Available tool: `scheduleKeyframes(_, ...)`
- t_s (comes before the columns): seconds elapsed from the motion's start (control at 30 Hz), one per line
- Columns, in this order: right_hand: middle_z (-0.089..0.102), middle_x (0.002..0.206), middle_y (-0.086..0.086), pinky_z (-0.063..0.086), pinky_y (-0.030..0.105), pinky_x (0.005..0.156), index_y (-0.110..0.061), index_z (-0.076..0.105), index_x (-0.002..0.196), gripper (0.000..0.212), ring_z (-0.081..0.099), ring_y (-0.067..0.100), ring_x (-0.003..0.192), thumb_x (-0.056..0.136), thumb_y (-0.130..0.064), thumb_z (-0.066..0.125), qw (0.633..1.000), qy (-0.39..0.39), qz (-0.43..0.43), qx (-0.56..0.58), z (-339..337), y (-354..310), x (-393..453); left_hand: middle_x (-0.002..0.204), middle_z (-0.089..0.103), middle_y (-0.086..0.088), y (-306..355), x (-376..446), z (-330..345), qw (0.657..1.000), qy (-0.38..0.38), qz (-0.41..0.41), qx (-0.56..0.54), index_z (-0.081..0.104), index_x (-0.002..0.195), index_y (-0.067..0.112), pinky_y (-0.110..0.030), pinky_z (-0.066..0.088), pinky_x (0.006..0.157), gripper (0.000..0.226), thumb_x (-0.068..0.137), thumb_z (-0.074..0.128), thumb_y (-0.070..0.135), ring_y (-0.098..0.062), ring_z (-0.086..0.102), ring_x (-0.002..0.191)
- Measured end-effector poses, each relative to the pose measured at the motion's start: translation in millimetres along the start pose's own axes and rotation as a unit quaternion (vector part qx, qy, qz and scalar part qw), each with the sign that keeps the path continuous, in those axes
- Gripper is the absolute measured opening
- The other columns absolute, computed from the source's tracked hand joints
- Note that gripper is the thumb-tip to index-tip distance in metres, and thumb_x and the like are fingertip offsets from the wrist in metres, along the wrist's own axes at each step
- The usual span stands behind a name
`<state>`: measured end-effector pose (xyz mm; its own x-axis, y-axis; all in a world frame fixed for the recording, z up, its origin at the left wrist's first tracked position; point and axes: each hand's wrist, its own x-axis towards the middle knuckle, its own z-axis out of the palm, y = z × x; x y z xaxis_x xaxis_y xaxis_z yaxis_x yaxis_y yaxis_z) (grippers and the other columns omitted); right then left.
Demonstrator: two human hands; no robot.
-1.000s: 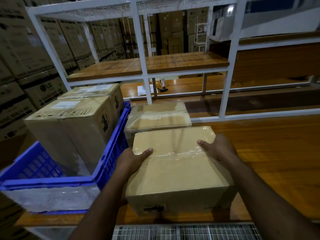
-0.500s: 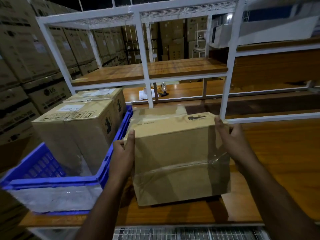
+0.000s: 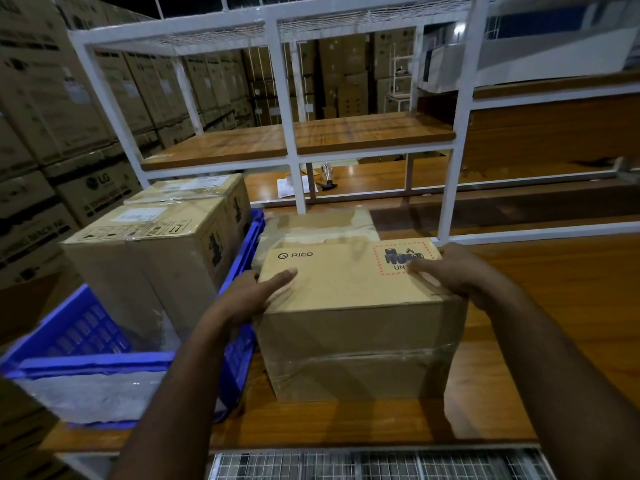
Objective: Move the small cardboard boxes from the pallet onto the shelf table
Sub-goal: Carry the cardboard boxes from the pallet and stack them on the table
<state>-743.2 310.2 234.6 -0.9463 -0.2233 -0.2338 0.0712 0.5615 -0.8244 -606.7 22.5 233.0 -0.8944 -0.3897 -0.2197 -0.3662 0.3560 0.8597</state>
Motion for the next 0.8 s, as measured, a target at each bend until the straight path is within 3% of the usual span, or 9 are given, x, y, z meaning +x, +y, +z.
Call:
scheduleKeyframes(0.1,0.063,0.091,-0.001,0.048,0.033,0.072,-0.020,0.061,0.096,0.037,0.060,0.017,0.085,0.082,-0.051,0.073,1.000,-0.016,0.010,-0.017,4,-2,12,0.129,0.062,-0.003,11,9,5,1.000,0.014,-0.004,0.001,0.057,0.139,0.019,-0.034,0.050,0.086,0.075,0.078,0.073,0.060,-0.020,0.059,0.106)
scheduleKeyframes(0.23,0.067,0.095,0.002,0.053,0.041,0.087,-0.021,0.063,0.092,0.033,0.063,0.021,0.091,0.081,-0.050,0.074,1.000,-0.013,0.000,-0.003,6,5,17,0.112,0.059,-0.003,8,14,13,0.999,0.047,-0.009,-0.022,0.058,0.136,0.014,-0.031,0.045,0.079,0.064,0.085,0.076,0.047,-0.015,0.054,0.091)
scheduleKeyframes(0.33,0.071,0.104,0.006,0.054,0.046,0.093,-0.018,0.067,0.102,0.039,0.066,0.026,0.097,0.080,-0.050,0.075,1.000,-0.014,-0.002,-0.012,5,7,20,0.123,0.064,-0.006,4,18,11,0.998,0.049,-0.008,-0.025,0.060,0.134,0.015,-0.031,0.048,0.077,0.063,0.083,0.078,0.046,-0.016,0.058,0.093)
scheduleKeyframes(0.4,0.070,0.105,0.007,0.054,0.047,0.092,-0.017,0.068,0.105,0.041,0.066,0.026,0.097,0.080,-0.050,0.074,1.000,-0.013,0.004,-0.021,6,7,22,0.116,0.064,-0.004,5,19,10,0.999,0.046,-0.007,-0.016,0.060,0.134,0.015,-0.026,0.045,0.068,0.063,0.083,0.078,0.046,-0.011,0.057,0.088)
scheduleKeyframes(0.63,0.072,0.101,0.000,0.051,0.030,0.066,-0.021,0.068,0.109,0.034,0.067,0.016,0.087,0.087,-0.047,0.069,0.999,-0.001,-0.048,0.017,8,15,20,0.118,0.063,-0.002,-1,19,15,0.998,0.056,0.033,-0.006,0.059,0.135,0.020,-0.026,0.044,0.071,0.059,0.087,0.071,0.051,-0.011,0.055,0.090)
scheduleKeyframes(0.8,0.073,0.102,0.002,0.056,0.041,0.084,-0.020,0.068,0.105,0.032,0.068,0.021,0.093,0.089,-0.048,0.066,0.999,-0.017,-0.043,0.012,6,12,16,0.117,0.065,-0.001,-2,18,13,0.998,0.051,0.025,-0.041,0.059,0.134,0.017,-0.027,0.048,0.071,0.059,0.086,0.075,0.048,-0.012,0.060,0.092)
